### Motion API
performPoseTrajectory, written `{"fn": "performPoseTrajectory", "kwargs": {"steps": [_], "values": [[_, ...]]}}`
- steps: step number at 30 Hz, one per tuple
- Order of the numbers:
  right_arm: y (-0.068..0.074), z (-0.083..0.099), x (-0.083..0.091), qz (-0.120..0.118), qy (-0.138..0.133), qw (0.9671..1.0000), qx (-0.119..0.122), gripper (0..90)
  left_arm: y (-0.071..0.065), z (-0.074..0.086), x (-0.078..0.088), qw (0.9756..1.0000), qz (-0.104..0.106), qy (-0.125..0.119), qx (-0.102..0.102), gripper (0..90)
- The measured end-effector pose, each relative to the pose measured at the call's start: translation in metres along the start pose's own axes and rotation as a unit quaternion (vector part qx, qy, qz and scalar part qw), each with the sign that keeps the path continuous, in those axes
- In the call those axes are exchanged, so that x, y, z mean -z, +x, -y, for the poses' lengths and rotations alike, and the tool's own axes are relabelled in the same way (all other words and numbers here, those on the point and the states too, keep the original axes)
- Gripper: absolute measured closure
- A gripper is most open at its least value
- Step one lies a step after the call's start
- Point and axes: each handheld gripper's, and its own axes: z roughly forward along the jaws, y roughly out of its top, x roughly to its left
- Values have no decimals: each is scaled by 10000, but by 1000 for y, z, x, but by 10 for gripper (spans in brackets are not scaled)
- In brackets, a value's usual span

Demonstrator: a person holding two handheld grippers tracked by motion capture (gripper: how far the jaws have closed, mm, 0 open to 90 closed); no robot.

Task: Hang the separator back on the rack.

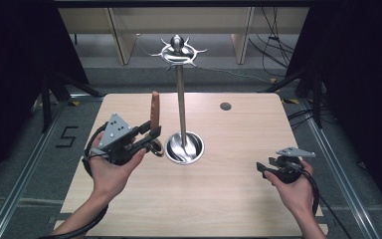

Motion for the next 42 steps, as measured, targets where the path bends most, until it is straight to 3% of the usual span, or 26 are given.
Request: {"fn": "performPoseTrajectory", "kwargs": {"steps": [2, 4, 6, 7, 9, 10, 11, 12, 13, 15, 20, 21, 24, 25, 27, 28, 30, 31, 32, 37, 42], "values": [[-2, 0, 1, 74, -11, 9999, 145, 454, -1, -2, -1, 10000, -12, -28, -6, 682], [-4, 0, -2, -60, -121, 9995, 291, 453, -2, -4, -3, 10000, -24, -66, 27, 681], [-3, 0, 1, 85, 27, 9999, 139, 452, -2, -5, -4, 10000, -42, -85, 19, 682], [-4, 0, -3, -36, -55, 9999, 160, 451, -2, -6, -5, 9999, -49, -100, 27, 682], [-4, 0, -3, -45, -49, 9998, 168, 449, -3, -7, -6, 9999, -63, -111, 28, 682], [-4, 0, -3, -53, -58, 9999, 148, 449, -5, -7, -6, 9998, -71, -60, 162, 682], [-7, 1, -4, 83, -155, 9991, 391, 449, -6, -8, -6, 9999, -75, -51, 141, 681], [-7, 1, -2, 145, -41, 9990, 420, 448, -5, -9, -7, 9999, -68, -90, 87, 682], [-4, 0, -2, 68, 9, 9997, 218, 448, -4, -10, -8, 9999, -83, -120, -11, 681], [-2, 0, -2, -9, 39, 9999, 110, 451, -6, -11, -9, 9999, -73, -91, 70, 681], [-4, 0, -5, -57, -152, 9996, 212, 468, -7, -14, -12, 9999, -78, -124, 60, 682], [-2, -2, -2, -52, -132, 9998, 115, 471, -8, -14, -12, 9999, -87, -128, 61, 682], [0, -4, 1, -41, -264, 9995, 160, 471, -7, -15, -14, 9998, -111, -142, 58, 681], [2, -4, 1, -18, -245, 9997, 6, 471, -7, -15, -15, 9998, -130, -154, 85, 682], [-1, -3, -1, -38, -181, 9997, 161, 468, -6, -14, -16, 9997, -154, -157, 101, 681], [0, -1, -2, -93, -227, 9997, 45, 466, -5, -14, -16, 9997, -167, -160, 95, 682], [0, -2, -1, -21, -203, 9997, 98, 465, -5, -14, -17, 9996, -197, -182, 108, 682], [2, -2, 0, -19, -185, 9998, -25, 464, -5, -14, -18, 9996, -215, -180, 92, 681], [-1, -2, 0, -11, -205, 9997, 161, 463, -5, -15, -19, 9996, -212, -180, 93, 682], [3, -2, 0, -27, -106, 9999, -28, 463, -4, -16, -22, 9995, -228, -195, 120, 681], [3, -2, -1, -23, -108, 9999, -38, 460, -4, -19, -24, 9992, -319, -206, 150, 681]]}}
